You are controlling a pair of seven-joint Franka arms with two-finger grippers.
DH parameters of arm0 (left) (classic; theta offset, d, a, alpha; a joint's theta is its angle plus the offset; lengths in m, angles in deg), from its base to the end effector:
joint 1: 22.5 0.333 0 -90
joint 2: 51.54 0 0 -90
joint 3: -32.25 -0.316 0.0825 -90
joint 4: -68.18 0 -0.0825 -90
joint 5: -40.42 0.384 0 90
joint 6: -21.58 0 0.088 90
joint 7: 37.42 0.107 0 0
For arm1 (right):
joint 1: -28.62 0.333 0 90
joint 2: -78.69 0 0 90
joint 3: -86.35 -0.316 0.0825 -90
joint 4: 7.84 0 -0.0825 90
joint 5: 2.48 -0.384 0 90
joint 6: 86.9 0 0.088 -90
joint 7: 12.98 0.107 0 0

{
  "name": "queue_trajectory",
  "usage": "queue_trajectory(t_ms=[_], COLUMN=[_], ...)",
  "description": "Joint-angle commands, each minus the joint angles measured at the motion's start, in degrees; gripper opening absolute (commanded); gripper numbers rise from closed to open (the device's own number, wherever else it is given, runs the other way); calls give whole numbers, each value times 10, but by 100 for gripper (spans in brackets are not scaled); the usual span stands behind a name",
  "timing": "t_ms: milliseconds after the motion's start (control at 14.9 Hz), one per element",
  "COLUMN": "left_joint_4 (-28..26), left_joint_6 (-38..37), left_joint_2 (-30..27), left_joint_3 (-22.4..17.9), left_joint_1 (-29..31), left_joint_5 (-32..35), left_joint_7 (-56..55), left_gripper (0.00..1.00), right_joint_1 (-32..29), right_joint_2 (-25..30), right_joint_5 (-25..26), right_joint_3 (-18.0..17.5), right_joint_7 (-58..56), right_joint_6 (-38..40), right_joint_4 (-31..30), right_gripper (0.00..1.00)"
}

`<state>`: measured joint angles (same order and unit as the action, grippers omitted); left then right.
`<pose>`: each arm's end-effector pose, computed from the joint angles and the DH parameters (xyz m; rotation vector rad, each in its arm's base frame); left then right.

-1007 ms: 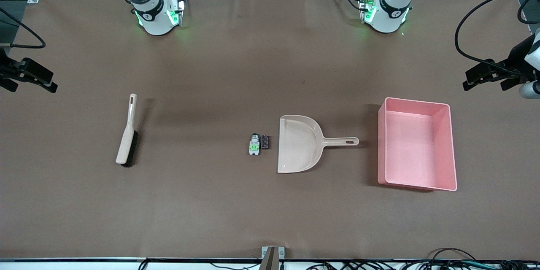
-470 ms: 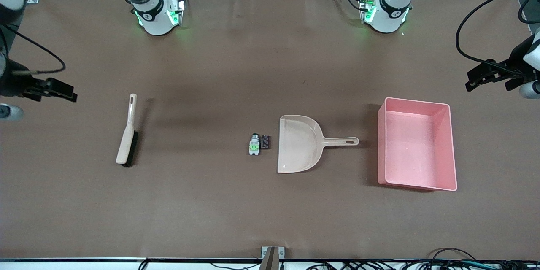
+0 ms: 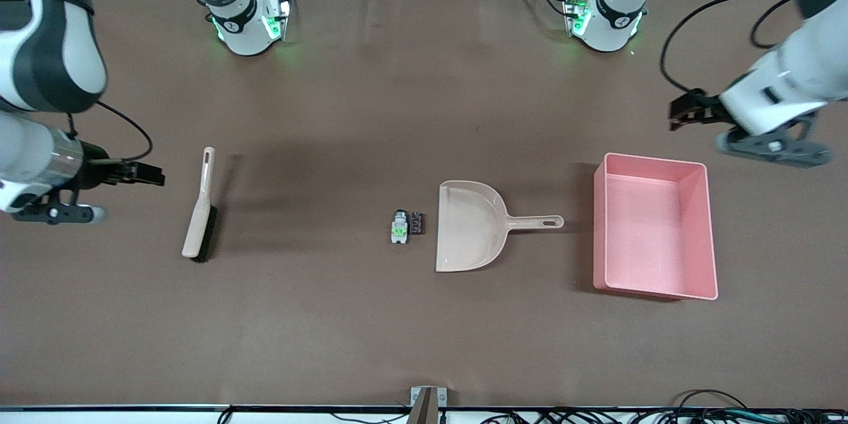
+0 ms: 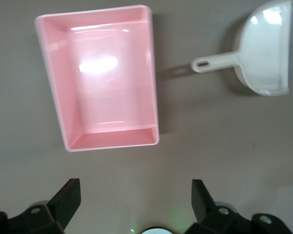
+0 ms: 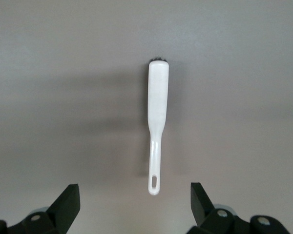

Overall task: Clean e-waste and dump in bin
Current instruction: 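Reach the right gripper to the brush while the left gripper reaches the dustpan, then grasp the brush handle with the right gripper while the left gripper grasps the dustpan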

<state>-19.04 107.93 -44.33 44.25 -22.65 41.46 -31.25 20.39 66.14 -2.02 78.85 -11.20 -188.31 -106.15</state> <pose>0.5711 -0.1135 0.5719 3.0933 -0.4993 -0.2173 0.6063 -0.0135 0.4449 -3.1112 0.0659 0.2545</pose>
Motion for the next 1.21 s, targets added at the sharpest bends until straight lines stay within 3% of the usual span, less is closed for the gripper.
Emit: queue_trajectory(t_ms=[0, 336, 470, 604, 806, 1141], left_joint_4=[0, -35, -35, -40, -44, -68], left_joint_6=[71, 187, 207, 235, 267, 285], left_joint_2=[52, 138, 160, 174, 194, 212], left_joint_3=[6, 6, 9, 9, 10, 10], left_joint_1=[8, 7, -5, -21, -23, -64], left_joint_5=[23, 62, 128, 164, 164, 178], left_joint_7=[130, 359, 428, 476, 568, 580], left_gripper=[100, 100, 100, 100, 100, 99], right_joint_1=[-16, -32, -33, -33, -35, -38], right_joint_2=[23, 21, 19, 6, -31, -76], right_joint_5=[-9, -9, -9, -9, -9, -9], right_joint_3=[-5, -5, -5, -6, -6, -5], right_joint_7=[2, 1, 1, 1, 1, 1], right_joint_6=[-97, -281, -329, -345, -410, -468], right_joint_4=[-105, -247, -281, -284, -291, -292], right_gripper=[100, 100, 100, 100, 100, 100])
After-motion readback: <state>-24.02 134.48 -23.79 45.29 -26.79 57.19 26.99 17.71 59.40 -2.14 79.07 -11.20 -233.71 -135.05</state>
